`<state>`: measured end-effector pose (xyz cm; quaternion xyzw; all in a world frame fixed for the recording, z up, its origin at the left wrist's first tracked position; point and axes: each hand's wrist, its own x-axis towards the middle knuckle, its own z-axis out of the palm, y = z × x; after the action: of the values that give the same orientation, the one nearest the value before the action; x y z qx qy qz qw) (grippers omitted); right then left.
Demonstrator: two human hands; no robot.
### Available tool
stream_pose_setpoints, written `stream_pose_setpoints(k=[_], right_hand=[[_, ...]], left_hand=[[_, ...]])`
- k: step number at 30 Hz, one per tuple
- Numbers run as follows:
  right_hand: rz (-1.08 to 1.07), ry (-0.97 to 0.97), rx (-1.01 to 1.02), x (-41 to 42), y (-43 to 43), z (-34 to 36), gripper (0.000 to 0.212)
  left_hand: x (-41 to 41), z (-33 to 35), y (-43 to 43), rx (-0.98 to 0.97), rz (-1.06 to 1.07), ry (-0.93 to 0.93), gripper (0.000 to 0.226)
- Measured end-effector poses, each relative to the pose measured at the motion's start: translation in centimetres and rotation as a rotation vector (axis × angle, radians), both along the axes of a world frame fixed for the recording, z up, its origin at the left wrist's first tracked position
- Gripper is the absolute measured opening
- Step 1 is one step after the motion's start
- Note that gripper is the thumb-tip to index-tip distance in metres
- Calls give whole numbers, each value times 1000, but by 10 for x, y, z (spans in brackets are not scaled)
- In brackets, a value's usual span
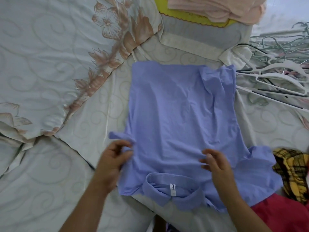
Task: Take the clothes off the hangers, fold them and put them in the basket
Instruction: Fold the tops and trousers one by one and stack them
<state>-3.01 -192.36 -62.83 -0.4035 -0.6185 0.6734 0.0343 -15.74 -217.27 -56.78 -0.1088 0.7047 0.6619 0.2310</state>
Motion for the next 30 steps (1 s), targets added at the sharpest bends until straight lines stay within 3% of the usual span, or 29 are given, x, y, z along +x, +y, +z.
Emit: stream_pose_setpoints(k=[1, 3, 6, 8, 11, 13, 17, 22, 26, 28, 30], right_hand=[[4, -34, -212, -13, -11, 0, 52], [2, -196, -529, -36, -25, -4, 52], [-31, -366, -580, -48, -31, -16, 61], [-10, -358, -501, -48, -29, -19, 59], [199, -347, -441, -44, -26, -16, 39], [235, -355, -410, -42, -24, -21, 26], [112, -376, -409, -44, -28, -32, 18], [14, -417, -335, -46, -32, -42, 5], [-12, -420, -379, -47, -25, -49, 7], [-8, -437, -406, -46, -24, -52, 7], [4, -446, -408, -44, -24, -52, 8]], left_hand=[[9, 3, 19, 22, -139, -19, 22], [23, 0, 45, 111, -407, -155, 24], [27, -24, 54, 121, -655, -373, 21], [13, -39, 51, -29, -559, -307, 9], [-31, -52, 46, -241, -211, -255, 19], [-70, -57, 48, -327, -122, -213, 21], [-154, -68, 79, -239, 27, -240, 16], [-225, -85, 132, -94, 251, -358, 26], [-256, -87, 156, -155, 324, -323, 25], [-263, -86, 160, -315, 282, -174, 33], [-270, -84, 165, -472, 153, 96, 27]])
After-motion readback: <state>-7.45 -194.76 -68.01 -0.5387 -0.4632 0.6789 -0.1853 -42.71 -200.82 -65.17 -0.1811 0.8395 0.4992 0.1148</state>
